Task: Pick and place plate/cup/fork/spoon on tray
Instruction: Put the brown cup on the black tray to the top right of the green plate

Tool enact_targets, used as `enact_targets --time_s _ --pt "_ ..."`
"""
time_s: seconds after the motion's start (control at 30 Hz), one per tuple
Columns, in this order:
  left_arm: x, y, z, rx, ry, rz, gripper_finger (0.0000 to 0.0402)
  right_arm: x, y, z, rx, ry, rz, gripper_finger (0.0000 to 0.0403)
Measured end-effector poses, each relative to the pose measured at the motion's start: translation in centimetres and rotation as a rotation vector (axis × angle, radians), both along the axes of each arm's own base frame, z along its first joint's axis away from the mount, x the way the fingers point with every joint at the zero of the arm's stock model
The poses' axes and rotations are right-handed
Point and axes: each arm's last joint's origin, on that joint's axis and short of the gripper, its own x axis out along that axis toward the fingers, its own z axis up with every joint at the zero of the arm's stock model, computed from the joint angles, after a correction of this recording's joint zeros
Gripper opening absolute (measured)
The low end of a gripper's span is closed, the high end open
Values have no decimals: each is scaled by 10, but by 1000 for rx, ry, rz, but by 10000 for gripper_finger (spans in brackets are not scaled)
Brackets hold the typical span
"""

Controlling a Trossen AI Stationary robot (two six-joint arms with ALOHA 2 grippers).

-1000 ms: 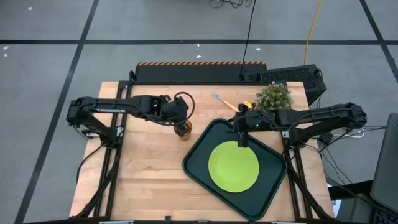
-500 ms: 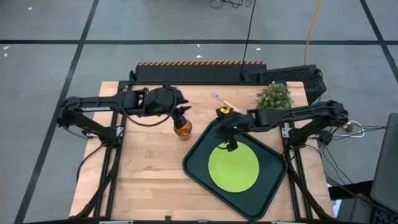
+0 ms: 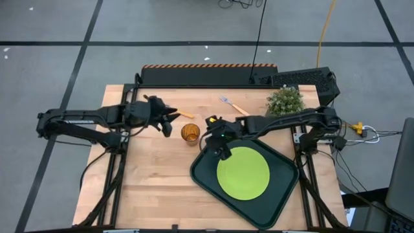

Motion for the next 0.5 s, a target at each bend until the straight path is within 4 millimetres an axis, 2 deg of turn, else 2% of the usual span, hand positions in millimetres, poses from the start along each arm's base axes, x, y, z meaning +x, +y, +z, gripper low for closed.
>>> enact_targets --time_s 0.1,0.27,0.5 --pt "-8 -1 -17 -79 124 44 124 8 -2 -5 -10 -17 6 210" --pt "-6 0 -32 -122 240 114 124 16 -11 -14 -29 -23 4 210" --pt "1 -2 -37 -124 263 115 124 19 -22 -18 -31 -29 6 210"
